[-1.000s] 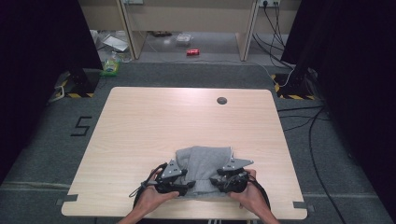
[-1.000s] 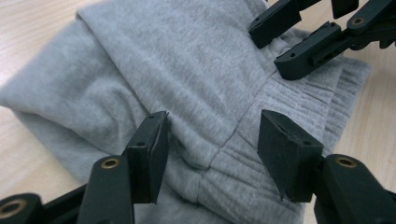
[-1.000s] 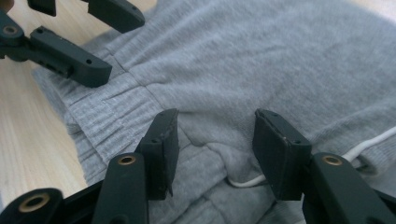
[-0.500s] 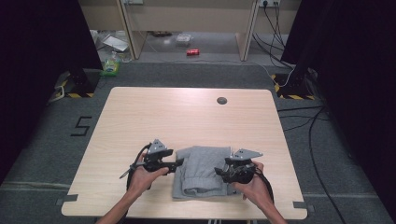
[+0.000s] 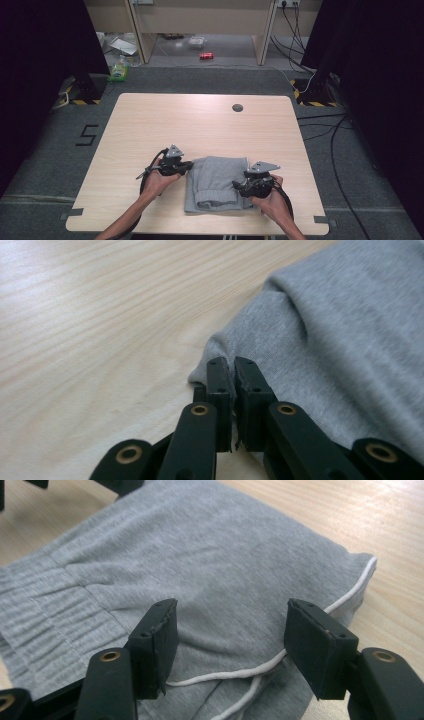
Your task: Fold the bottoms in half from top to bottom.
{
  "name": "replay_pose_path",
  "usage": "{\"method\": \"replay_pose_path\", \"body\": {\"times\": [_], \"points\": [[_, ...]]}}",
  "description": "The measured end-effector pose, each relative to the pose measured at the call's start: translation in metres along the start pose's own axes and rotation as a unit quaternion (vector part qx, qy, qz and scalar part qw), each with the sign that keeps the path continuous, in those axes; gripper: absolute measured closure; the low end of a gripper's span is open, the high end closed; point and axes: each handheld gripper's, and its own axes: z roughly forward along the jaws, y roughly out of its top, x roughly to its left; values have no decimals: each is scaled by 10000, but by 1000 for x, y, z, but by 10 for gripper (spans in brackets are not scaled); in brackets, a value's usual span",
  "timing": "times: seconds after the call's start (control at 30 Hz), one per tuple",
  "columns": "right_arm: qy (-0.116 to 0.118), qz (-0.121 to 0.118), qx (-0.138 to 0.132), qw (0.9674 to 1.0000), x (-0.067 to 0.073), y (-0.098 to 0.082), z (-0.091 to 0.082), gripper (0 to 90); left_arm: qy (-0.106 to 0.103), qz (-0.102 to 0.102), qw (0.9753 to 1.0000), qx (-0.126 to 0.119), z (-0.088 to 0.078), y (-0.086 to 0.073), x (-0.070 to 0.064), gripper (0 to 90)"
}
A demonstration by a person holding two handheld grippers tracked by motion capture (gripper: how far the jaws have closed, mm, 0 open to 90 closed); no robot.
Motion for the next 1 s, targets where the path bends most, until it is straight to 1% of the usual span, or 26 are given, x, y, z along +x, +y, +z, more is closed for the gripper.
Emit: {"method": "replay_pose_path", "body": {"times": [0.07,0.1,0.13,0.17,0.2,0.27,0.3,0.37,0.4,0.43,0.57,0.63,0.7,0.83,0.93,1.0], "points": [[-30,-34,43,10000,-1,-2,1,405,25,-7,10000,54,-1,2,9,858],[-51,-64,52,10000,-1,-2,1,406,78,-3,9999,69,-1,3,12,861],[-67,-68,61,9999,-1,-3,1,404,52,-55,9999,73,-1,3,15,862],[-93,-58,84,9999,-2,-4,1,388,21,-60,10000,69,-1,3,15,854],[-110,-49,140,9998,-2,-4,1,382,57,-31,10000,31,-1,3,12,848],[-92,36,144,9998,-4,-7,2,376,77,35,10000,2,-4,4,8,812],[-68,73,120,9999,-5,-9,1,375,58,0,10000,-14,-5,5,7,772],[-55,114,69,9999,-5,-9,-1,371,-18,-179,9998,7,-9,7,7,596],[-66,126,45,9999,-5,-8,-3,369,-12,-234,9997,-3,-12,6,6,544],[-56,130,10,9999,-4,-7,-6,366,-35,-229,9997,5,-14,6,4,498],[-13,138,-34,9999,-2,-8,-11,360,-191,-275,9994,5,-22,0,-6,402],[-14,172,-26,9998,-1,-10,-11,355,-261,-317,9992,-6,-24,-2,-11,367],[-3,175,-7,9998,0,-10,-11,352,-285,-344,9990,12,-23,-2,-13,333],[16,206,-2,9998,2,-11,-12,347,-205,-504,9985,5,-16,0,-7,293],[16,232,34,9997,3,-13,-13,345,-200,-576,9981,-1,-12,1,-5,275],[17,256,65,9996,3,-15,-13,343,-191,-575,9982,33,-10,1,-4,274]]}}
